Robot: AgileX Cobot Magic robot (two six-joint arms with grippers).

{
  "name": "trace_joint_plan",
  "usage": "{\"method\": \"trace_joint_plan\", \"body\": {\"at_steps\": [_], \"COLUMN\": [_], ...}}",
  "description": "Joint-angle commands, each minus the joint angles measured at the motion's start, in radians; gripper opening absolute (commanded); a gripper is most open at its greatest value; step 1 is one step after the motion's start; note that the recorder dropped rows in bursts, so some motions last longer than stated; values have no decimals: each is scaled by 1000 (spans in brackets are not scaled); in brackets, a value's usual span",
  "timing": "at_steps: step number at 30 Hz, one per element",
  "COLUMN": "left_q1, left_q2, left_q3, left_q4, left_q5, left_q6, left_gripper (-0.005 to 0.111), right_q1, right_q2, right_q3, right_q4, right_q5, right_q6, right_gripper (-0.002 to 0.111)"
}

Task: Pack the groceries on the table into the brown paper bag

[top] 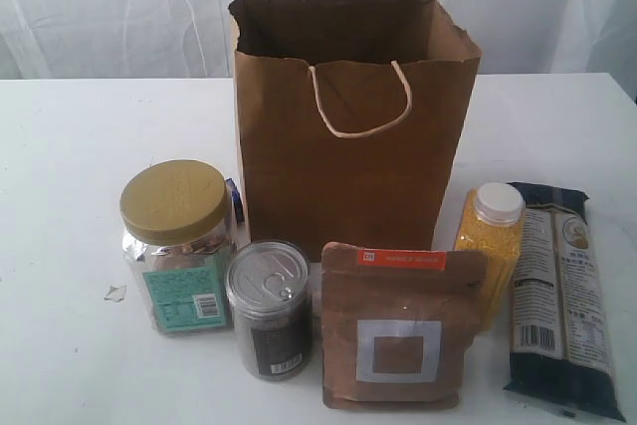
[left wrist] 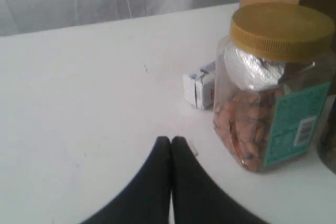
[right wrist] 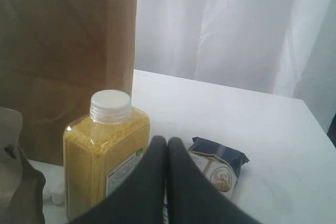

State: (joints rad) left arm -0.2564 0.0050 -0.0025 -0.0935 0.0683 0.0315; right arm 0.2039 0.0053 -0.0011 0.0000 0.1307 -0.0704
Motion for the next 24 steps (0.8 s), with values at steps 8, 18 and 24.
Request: {"method": "trace_joint_plan", "body": {"at_steps": [8, 18, 24], "left_q1": [1, -2, -2], "left_q2": [-5, -5, 11], "left_q3": [2, -138, -292], "left_q4": [-73, 376, 905], "left_q5": [-302, -340, -427], "left_q6": [-399, -1114, -1399], "left_gripper": [0, 0, 0], "right_q1": [-6, -6, -6], "right_q2": [-5, -5, -5], "right_q3": [1, 1, 1], "right_q4": [0, 0, 0], "right_q5": [-12, -12, -12], "right_q6": [-5, -5, -5], "right_gripper": [0, 0, 0]}}
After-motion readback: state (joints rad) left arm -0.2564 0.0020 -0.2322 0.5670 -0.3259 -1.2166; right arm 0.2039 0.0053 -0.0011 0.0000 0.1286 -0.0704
